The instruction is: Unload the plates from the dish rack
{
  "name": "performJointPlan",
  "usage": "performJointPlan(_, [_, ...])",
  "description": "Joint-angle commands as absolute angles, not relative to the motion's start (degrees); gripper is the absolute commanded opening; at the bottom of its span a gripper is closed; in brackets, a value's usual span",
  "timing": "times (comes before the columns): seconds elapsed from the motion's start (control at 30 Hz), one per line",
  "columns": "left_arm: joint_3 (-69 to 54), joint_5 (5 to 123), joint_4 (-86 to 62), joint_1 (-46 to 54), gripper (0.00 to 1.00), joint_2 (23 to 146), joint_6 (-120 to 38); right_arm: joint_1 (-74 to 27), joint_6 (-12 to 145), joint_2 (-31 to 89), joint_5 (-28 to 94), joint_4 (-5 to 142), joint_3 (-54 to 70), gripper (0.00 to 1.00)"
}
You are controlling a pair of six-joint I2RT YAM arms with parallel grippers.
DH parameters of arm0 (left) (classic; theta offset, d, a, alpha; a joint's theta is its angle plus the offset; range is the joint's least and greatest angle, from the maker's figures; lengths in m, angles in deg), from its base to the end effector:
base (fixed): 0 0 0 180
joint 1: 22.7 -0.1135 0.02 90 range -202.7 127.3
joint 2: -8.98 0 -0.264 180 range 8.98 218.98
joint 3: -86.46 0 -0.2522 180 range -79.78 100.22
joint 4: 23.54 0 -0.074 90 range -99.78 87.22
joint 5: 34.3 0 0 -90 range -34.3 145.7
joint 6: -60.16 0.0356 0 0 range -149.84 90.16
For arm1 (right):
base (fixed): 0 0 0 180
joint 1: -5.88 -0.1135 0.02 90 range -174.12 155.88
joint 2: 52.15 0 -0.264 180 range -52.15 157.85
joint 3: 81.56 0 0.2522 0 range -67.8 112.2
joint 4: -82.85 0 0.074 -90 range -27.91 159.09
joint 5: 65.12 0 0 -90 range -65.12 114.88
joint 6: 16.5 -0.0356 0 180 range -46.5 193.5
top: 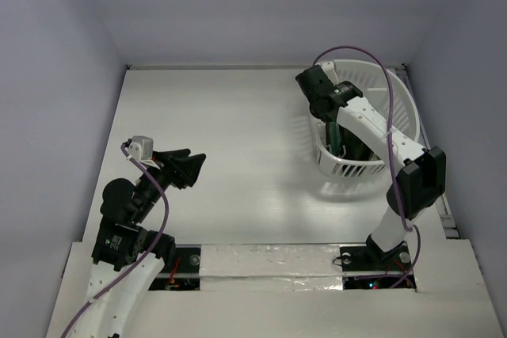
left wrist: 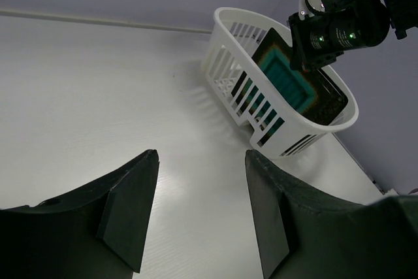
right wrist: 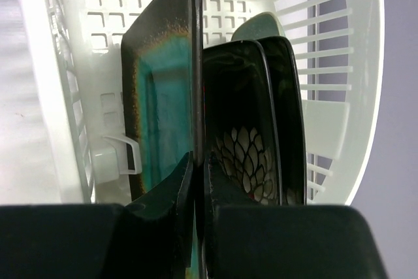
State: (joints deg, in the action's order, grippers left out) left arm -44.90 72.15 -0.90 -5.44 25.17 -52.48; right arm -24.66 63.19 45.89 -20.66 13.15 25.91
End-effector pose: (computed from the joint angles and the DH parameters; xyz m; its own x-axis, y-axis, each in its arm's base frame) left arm 0.0790 -0.0351 0.3409 -0.0619 -0.3673 -0.9280 0.5712 0.7494 -0.3348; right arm 0.3185 0.1584 0.3303 -0.7450 -0.2940 -0.5988 0.0836 0.8494 -0.5210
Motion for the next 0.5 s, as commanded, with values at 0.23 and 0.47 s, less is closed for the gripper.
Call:
performJointPlan(0.23, [-44.8, 72.2, -3.1, -5.2, 0.53, 24.4, -52.5, -25.8, 64.6, 42.2, -30.7, 11.0, 34.7, 0.00])
performJointPlan(0.47, [-44.9, 72.1, -3.2, -5.2, 0.53, 24.4, -52.5, -25.8, 65.4, 40.5, -32.6, 11.4, 37.2, 0.00])
